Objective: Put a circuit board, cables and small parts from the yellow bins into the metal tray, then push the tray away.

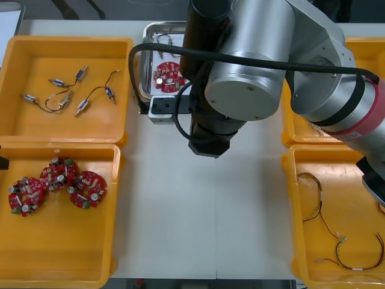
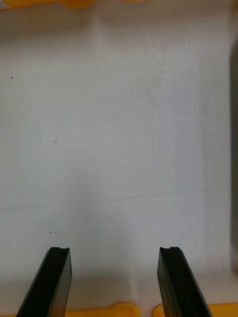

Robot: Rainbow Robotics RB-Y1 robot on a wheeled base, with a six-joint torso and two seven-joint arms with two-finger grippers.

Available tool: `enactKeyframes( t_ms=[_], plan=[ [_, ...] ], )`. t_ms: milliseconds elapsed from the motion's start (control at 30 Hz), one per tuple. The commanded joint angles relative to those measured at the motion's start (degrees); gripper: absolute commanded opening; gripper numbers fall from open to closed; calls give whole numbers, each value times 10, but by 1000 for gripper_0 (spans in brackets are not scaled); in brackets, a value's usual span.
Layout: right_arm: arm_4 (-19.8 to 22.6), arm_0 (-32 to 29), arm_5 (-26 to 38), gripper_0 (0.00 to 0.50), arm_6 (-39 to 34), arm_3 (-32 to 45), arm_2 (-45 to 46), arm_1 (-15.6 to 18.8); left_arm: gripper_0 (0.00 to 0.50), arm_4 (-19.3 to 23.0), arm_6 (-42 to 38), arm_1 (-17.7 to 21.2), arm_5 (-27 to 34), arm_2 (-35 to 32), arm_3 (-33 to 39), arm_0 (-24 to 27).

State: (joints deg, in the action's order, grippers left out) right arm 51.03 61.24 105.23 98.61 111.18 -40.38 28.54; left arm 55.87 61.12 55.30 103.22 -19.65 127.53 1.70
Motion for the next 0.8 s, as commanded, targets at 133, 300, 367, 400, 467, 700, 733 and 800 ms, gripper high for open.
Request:
enactKeyframes(
  t_ms=[133, 300, 367, 400, 467, 700, 733, 800],
  plan=[
    [-18, -71, 48, 500, -115, 78, 89, 19, 500, -5, 15, -5, -6, -16, 14, 14],
    [-23, -118, 48, 500, -172, 133, 137, 42, 500, -5, 15, -5, -6, -16, 14, 14],
    [-19, -142, 48, 500, -192, 152, 168, 53, 500, -5, 15, -5, -6, -16, 14, 14],
    [-17, -147, 48, 500, -196, 156, 176, 55, 500, -5, 15, -5, -6, -16, 14, 14],
    [-4, -174, 48, 500, -214, 168, 212, 66, 500, -5, 15, -5, -6, -16, 14, 14],
    [30, -252, 48, 500, -257, 184, 325, 99, 500, -5, 15, -5, -6, -16, 14, 14],
    [32, -266, 48, 500, -265, 185, 342, 106, 500, -5, 15, -5, -6, -16, 14, 14],
    [33, -289, 48, 500, -267, 186, 371, 119, 500, -5, 15, -5, -6, -16, 14, 14]
  ],
)
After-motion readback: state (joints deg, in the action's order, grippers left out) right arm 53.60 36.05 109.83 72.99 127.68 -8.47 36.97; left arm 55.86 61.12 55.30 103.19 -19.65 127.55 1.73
